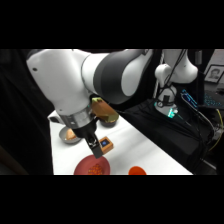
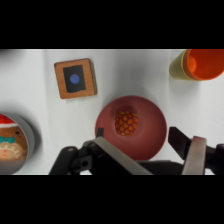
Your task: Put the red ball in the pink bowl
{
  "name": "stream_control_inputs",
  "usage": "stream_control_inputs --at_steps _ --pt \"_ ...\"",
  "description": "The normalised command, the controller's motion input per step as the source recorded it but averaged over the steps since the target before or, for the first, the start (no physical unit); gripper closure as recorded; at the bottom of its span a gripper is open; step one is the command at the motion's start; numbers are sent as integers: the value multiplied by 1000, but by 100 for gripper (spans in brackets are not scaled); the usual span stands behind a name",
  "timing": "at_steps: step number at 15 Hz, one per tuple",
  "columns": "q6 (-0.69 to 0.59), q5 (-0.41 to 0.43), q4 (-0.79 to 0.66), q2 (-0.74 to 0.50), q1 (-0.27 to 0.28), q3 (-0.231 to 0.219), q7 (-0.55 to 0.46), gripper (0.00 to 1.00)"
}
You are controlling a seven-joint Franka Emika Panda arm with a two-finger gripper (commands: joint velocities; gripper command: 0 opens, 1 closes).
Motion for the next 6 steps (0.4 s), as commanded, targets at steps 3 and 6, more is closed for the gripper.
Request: stream_control_inputs --at_steps 3,6 --pt "-139 23 -364 -521 -35 31 -46 0" --pt "-82 20 -351 -462 -49 41 -50 0"
